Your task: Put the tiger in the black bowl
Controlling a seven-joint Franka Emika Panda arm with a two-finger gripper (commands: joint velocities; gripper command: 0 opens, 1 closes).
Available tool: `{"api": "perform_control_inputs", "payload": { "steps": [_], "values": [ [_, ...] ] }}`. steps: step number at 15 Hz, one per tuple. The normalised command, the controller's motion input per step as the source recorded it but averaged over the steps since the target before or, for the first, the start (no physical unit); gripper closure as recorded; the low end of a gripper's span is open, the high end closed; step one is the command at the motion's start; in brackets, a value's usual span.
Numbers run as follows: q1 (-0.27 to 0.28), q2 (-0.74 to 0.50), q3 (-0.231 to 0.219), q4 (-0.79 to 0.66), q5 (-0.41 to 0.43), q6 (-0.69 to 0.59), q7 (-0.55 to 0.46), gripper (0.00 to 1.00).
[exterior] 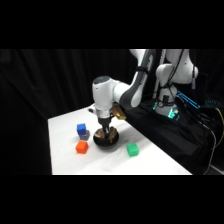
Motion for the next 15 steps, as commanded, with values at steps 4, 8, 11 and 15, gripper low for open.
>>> {"api": "perform_control_inputs", "payload": {
  "steps": [4,8,11,15],
  "values": [
    [0.013,-0.26,-0.041,-0.10,0.039,-0.03,-0.18,0.04],
    [0.027,-0.46,-0.033,-0.11,-0.022,-0.26,-0.13,0.00],
    [0.012,-0.50,0.005,-0.06,-0.065,-0.44,-0.09,0.00],
    [-0.058,-0.32,0.086,0.05,0.093,-0.44,-0.25,0.00]
  ]
}}
